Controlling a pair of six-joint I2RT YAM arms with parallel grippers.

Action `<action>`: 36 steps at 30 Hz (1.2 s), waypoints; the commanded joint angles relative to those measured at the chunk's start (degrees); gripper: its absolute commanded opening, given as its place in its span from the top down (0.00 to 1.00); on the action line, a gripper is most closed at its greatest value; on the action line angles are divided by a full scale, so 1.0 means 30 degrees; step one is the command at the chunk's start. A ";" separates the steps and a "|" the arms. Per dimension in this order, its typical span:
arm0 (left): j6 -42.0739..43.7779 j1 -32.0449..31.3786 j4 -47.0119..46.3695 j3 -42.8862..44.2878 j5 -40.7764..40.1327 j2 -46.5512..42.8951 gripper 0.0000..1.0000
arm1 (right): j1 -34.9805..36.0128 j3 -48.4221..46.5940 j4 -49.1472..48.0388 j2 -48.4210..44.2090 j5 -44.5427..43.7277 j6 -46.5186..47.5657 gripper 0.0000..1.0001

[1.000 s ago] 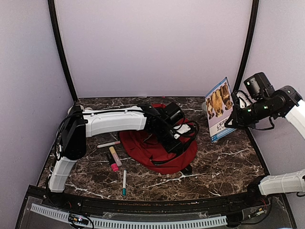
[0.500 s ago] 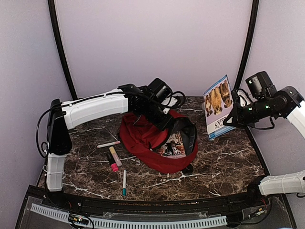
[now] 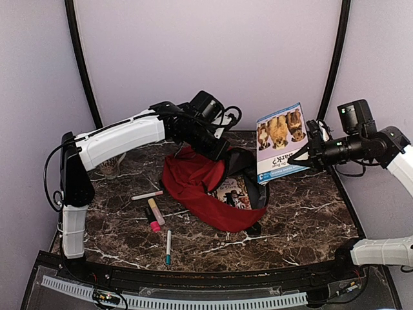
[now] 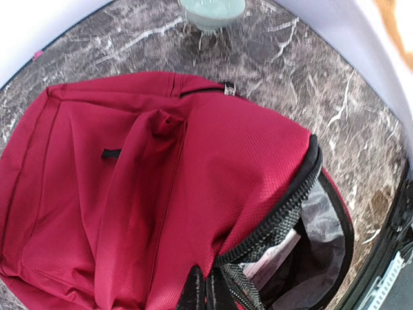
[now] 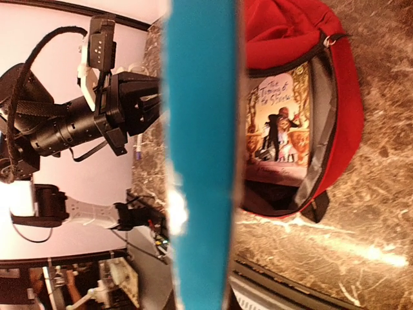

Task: Pack the student bag
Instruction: Pick up the largest pocket of the bag from the student bag, then place the book in the largest pocket of the bag.

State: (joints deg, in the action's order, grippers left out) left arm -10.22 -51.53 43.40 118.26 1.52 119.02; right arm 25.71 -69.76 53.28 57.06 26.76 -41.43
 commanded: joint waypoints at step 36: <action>-0.2611 0.0557 -0.0828 0.0714 0.1942 -0.0964 1.00 | 0.1137 1.2288 -1.2718 -0.4706 0.9807 -1.4146 1.00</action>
State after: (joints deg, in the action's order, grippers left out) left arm -16.99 -50.09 43.33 119.94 6.28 119.02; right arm 28.34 -33.63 24.08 40.88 56.45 -83.74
